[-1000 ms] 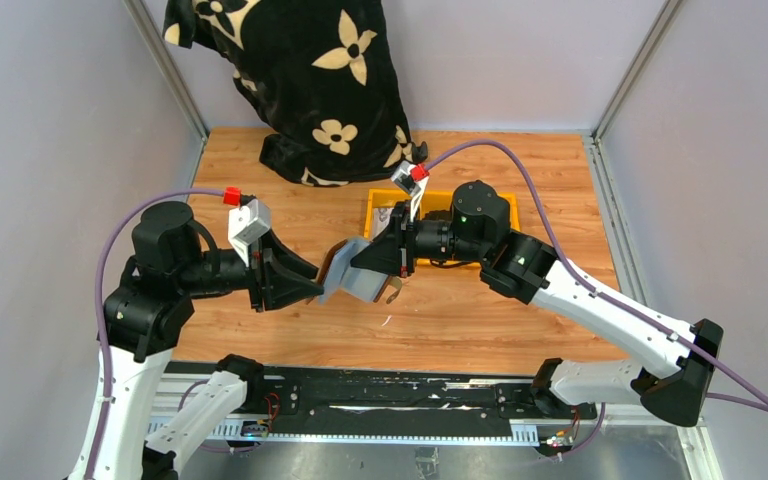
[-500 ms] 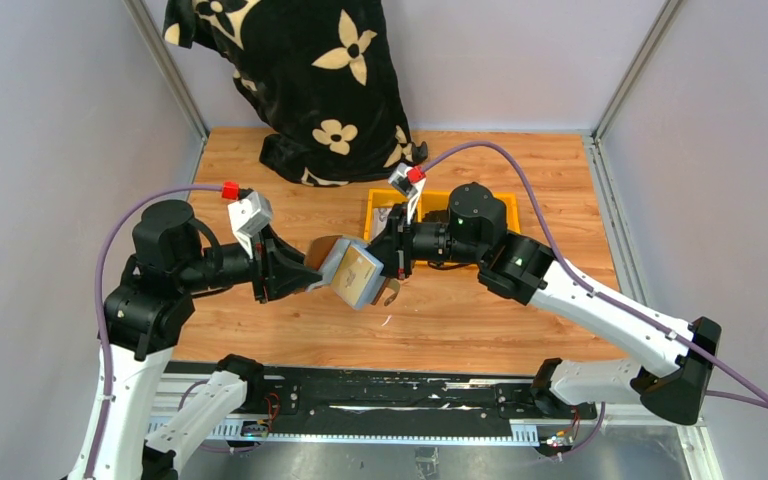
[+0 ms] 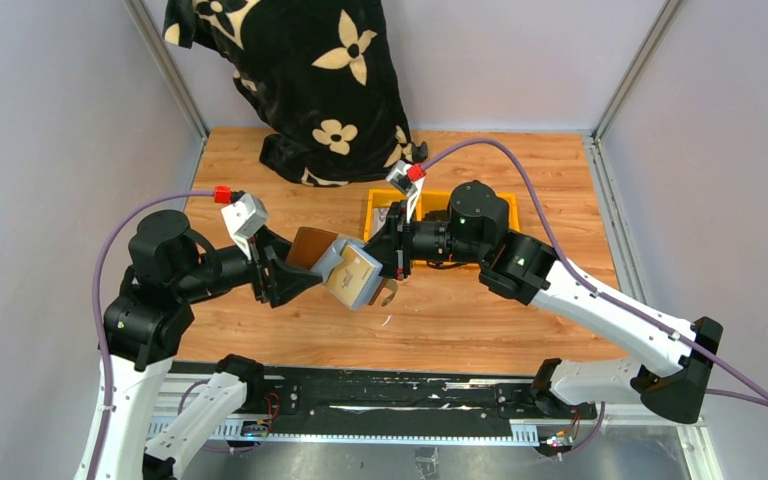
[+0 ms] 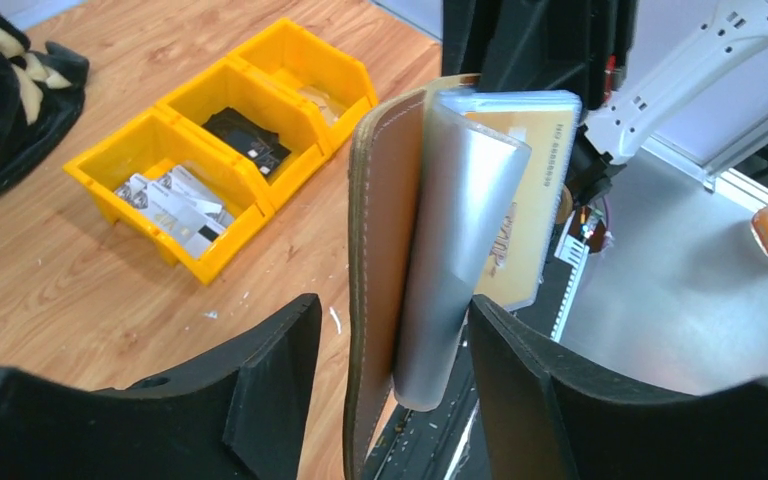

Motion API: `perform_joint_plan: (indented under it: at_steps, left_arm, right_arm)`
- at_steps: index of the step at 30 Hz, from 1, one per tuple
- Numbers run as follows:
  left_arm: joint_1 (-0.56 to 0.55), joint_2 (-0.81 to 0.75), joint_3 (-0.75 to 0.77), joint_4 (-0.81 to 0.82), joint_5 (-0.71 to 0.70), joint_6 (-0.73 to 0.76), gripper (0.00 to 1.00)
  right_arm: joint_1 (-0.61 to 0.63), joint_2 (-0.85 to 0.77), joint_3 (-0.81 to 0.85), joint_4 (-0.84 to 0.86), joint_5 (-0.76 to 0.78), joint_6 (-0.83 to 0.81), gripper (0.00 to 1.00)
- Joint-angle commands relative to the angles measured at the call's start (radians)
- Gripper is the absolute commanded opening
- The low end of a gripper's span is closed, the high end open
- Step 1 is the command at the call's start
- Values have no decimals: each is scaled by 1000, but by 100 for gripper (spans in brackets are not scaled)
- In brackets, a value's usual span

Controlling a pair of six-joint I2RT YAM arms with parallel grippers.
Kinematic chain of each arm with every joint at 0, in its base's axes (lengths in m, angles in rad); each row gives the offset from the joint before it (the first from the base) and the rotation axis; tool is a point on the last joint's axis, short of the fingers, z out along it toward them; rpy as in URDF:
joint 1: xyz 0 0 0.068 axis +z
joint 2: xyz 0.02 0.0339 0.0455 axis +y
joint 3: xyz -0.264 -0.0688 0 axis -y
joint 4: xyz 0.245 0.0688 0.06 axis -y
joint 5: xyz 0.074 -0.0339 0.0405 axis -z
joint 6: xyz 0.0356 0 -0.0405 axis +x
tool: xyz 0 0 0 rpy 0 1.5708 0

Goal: Take the credit cards out of the card holder
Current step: Remove the credit card from the card holder.

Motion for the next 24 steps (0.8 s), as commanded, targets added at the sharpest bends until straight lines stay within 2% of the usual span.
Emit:
perform_joint_plan:
  at_steps: [1, 2, 4, 5, 12, 17, 24]
  left_arm:
    - [2, -20, -9, 25, 74, -12, 64]
    - [2, -22, -9, 26, 114, -23, 70]
    - [2, -25, -9, 25, 153, -26, 94]
    - [2, -30, -9, 26, 148, -18, 98]
    - [0, -57, -45, 86, -24, 44, 100]
    - [-12, -62, -91, 109, -50, 99, 100]
    - [-33, -83, -128, 113, -134, 181, 100]
  right_arm:
    - [14, 1, 55, -34, 26, 7, 0]
    - [14, 5, 67, -52, 44, 6, 0]
    - [14, 15, 91, -101, 96, 6, 0]
    - [17, 20, 103, -128, 139, 7, 0]
    - [84, 82, 184, -193, 393, 39, 0]
    - [144, 158, 273, -206, 532, 48, 0]
    - [183, 213, 340, -202, 614, 49, 0]
